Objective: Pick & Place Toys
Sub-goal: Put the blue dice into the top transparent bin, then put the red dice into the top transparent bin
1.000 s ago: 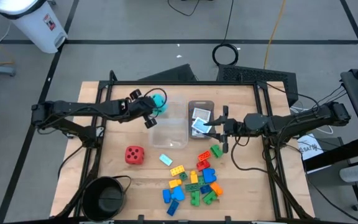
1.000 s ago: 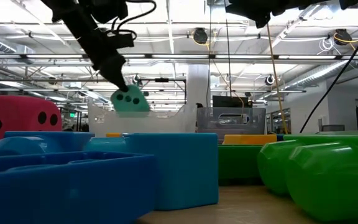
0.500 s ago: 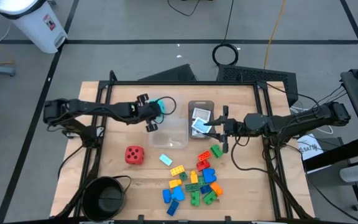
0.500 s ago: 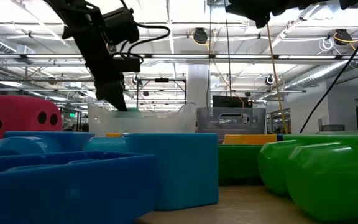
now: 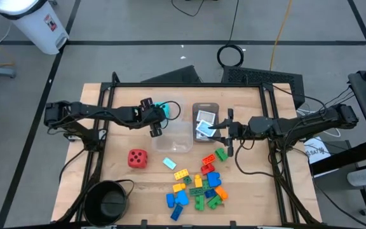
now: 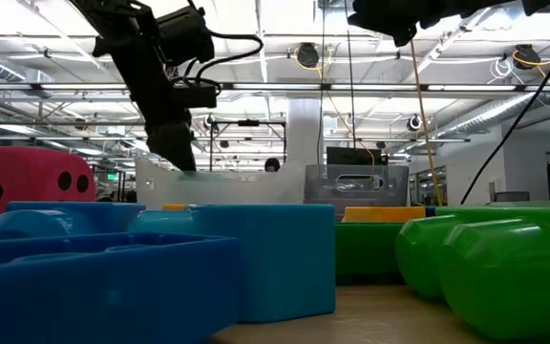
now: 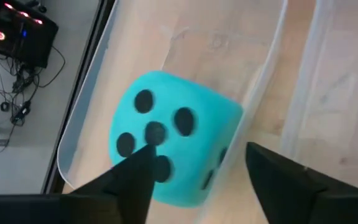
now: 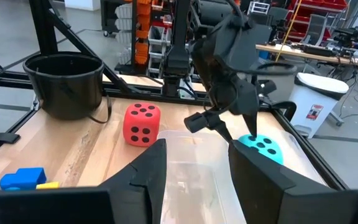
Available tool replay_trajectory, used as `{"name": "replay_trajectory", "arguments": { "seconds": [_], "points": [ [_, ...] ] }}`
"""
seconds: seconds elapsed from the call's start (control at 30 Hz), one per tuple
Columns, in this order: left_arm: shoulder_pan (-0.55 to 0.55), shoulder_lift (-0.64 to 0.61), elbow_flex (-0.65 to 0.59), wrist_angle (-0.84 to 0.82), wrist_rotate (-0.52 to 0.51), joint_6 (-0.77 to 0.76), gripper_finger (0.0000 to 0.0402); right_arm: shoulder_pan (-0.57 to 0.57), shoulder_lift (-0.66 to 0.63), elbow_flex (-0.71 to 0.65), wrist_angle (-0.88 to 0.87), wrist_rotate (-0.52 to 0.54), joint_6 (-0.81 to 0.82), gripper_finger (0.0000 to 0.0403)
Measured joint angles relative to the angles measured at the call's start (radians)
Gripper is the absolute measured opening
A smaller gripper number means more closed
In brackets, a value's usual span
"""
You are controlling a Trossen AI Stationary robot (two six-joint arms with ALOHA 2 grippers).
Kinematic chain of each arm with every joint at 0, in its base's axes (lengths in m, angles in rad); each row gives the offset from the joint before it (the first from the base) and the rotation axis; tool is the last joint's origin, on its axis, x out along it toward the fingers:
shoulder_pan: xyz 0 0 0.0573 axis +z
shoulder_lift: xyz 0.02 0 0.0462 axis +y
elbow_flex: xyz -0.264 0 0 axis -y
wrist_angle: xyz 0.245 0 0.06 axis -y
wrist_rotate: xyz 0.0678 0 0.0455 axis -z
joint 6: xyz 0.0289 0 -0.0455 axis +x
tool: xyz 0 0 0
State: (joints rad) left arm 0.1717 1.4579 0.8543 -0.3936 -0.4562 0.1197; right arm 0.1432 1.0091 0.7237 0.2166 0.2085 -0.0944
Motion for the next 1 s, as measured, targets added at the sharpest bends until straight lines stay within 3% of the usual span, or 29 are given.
{"name": "replay_trajectory", "arguments": {
  "seconds": [0.17,0.3,0.37,0.47,0.6,0.67,0.8,1.0],
  "points": [
    [-0.023,-0.071,0.009,-0.013,0.002,-0.047,0.0287,0.0,-0.014,0.001,-0.031,0.0,0.003,0.015],
    [-0.05,-0.149,0.076,-0.144,0.018,-0.125,0.0302,0.0,-0.022,0.001,-0.067,0.0,0.004,0.0148],
    [-0.059,-0.187,0.123,-0.258,0.081,-0.214,0.0308,0.0,-0.024,0.001,-0.082,0.0,0.005,0.0146],
    [-0.06,-0.216,0.194,-0.46,0.276,-0.389,0.0319,0.0,-0.023,0.001,-0.11,0.0,0.005,0.0144],
    [-0.063,-0.232,0.208,-0.672,0.537,-0.418,0.0336,0.001,-0.024,0.001,-0.117,0.0,0.005,0.0144],
    [-0.077,-0.229,0.198,-0.717,0.615,-0.422,0.0342,0.001,-0.023,0.001,-0.119,-0.001,0.004,0.0144],
    [-0.118,-0.231,0.159,-0.732,0.633,-0.49,0.0346,0.001,-0.024,0.001,-0.121,-0.001,0.003,0.0142],
    [-0.157,-0.22,0.08,-0.697,0.661,-0.474,0.0347,0.001,-0.024,0.001,-0.122,-0.001,-0.004,0.0145]
  ]
}}
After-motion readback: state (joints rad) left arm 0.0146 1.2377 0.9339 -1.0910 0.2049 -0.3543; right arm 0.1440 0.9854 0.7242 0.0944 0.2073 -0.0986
